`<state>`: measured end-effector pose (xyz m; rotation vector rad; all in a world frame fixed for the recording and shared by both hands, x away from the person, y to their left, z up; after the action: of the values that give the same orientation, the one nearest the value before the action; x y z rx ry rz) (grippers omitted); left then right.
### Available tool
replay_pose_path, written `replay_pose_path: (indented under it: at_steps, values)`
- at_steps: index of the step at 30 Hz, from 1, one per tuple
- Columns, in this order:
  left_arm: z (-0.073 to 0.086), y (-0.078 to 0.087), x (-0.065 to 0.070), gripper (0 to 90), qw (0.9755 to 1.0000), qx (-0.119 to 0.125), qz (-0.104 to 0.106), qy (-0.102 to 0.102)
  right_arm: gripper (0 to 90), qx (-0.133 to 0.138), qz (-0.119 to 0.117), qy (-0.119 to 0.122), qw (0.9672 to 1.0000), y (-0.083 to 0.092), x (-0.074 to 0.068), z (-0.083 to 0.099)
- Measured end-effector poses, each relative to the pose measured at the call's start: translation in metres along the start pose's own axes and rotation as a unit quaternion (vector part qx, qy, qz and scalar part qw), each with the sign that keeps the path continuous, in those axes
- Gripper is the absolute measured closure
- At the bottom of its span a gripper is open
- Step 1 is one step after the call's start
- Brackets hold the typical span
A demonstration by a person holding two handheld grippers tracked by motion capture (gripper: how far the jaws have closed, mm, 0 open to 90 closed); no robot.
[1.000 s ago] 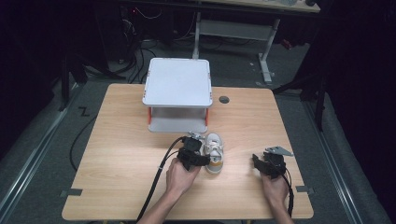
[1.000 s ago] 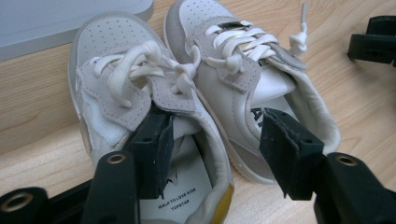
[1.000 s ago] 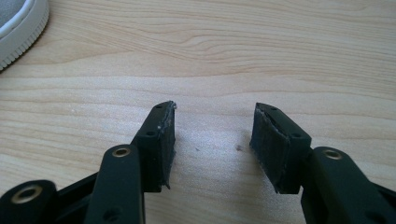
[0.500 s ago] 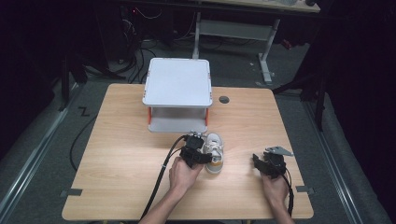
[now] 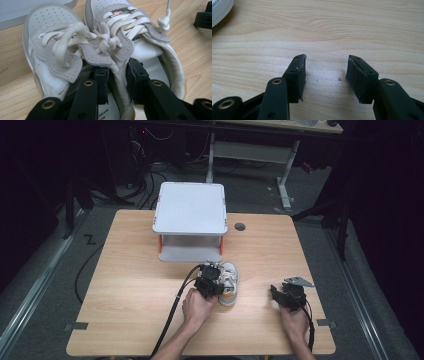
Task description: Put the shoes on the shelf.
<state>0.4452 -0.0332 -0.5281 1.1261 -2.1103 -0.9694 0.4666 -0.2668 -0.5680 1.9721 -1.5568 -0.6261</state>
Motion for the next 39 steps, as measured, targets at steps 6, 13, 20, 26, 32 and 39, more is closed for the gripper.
replay_pose_path:
  at_steps: [6, 13, 20, 26, 32, 39]
  values:
    - [0.002, 0.004, -0.005, 80.0, 0.9999, 0.01, -0.006, 0.002, 49.4, 0.0, 0.001, -0.001, 1.0, 0.0, 0.0, 0.0]
    - [0.005, 0.007, -0.009, 82.1, 0.9996, 0.025, 0.005, 0.007, 48.7, -0.001, 0.0, -0.001, 1.0, 0.0, 0.0, 0.0]
    - [0.007, 0.014, -0.008, 82.8, 0.999, 0.042, 0.007, -0.016, 48.4, -0.001, 0.0, -0.002, 1.0, 0.0, 0.0, 0.0]
    - [0.004, 0.022, -0.009, 83.0, 0.9981, 0.051, 0.017, -0.029, 51.2, 0.0, -0.005, 0.005, 1.0, 0.0, -0.001, 0.0]
    - [0.007, 0.027, -0.016, 83.4, 0.9981, 0.049, 0.015, -0.035, 51.3, 0.0, -0.005, 0.003, 1.0, 0.0, -0.001, 0.0]
    - [0.007, 0.037, -0.019, 83.6, 0.9973, 0.058, 0.022, -0.039, 51.3, -0.001, -0.006, 0.003, 1.0, 0.0, -0.001, 0.0]
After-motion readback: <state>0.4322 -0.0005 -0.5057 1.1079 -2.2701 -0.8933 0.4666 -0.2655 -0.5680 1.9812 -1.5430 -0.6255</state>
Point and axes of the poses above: each handheld gripper's, and its own axes: y roughly backward along the jaws, z roughly out of its underside, x roughly to its right, the point moved 10 cm from there along -y, roughly forward along the jaws, and after that the axes turned 4 degrees about -y, right-handed, at the moved point
